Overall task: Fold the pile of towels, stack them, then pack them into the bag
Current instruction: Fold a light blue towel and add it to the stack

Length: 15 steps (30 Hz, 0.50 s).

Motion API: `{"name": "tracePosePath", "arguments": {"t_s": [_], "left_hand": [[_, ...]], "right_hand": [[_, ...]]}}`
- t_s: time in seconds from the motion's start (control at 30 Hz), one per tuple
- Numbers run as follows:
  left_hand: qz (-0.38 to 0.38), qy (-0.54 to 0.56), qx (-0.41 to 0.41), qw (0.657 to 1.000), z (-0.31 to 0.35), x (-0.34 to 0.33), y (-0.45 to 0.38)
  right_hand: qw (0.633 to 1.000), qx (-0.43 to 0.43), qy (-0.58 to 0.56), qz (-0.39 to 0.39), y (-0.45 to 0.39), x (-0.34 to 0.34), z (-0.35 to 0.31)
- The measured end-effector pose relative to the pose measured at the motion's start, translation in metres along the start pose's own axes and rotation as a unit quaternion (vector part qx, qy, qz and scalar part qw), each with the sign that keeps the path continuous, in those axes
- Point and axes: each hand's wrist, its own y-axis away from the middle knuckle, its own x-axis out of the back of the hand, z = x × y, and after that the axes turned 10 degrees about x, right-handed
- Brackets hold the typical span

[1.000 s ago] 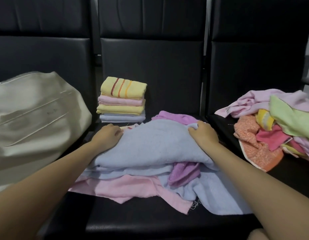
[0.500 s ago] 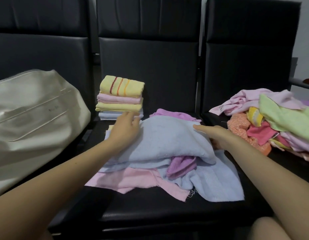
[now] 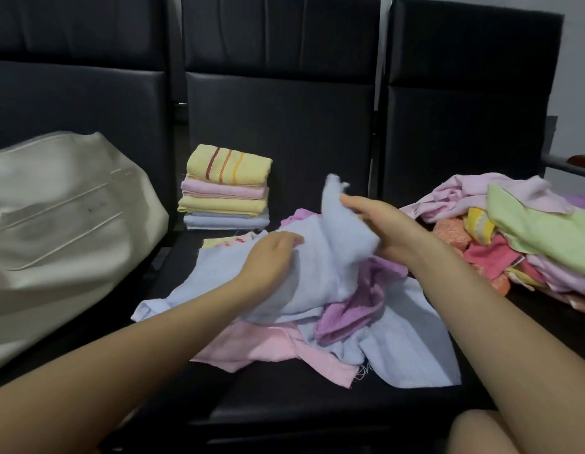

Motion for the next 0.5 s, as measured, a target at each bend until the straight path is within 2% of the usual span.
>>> {"name": "tracePosePath", "arguments": {"t_s": [0.07,0.13,0.23,0.3,0.4,0.5], "left_hand": [[0.006,0.174,0.110,0.978,0.008,0.006,0.003],[-0.018,0.264,0.175,0.948,0.010,0.011,0.001],[-0.068,0.248,0.191,0.947,0.008,0.015,-0.004],[-0.079,0.229,0.172,0.955,0.007,0.011,-0.004],[-0.042,0.180,0.144,0.972,0.009,0.002,-0.002],[0.029,0.155,0.154,0.975,0.011,0.003,-0.006]], "right_hand": [[0.996,0.011,0.032,-0.081,-0.004,-0.016,0.003],[0.992,0.054,0.105,-0.053,-0.010,-0.032,0.014],[0.965,0.161,0.208,0.010,-0.014,-0.035,0.029],[0.939,0.213,0.268,0.042,-0.017,-0.034,0.039],[0.910,0.262,0.302,0.108,-0.017,-0.031,0.046],[0.904,0.229,0.335,0.138,-0.017,-0.032,0.051]]}}
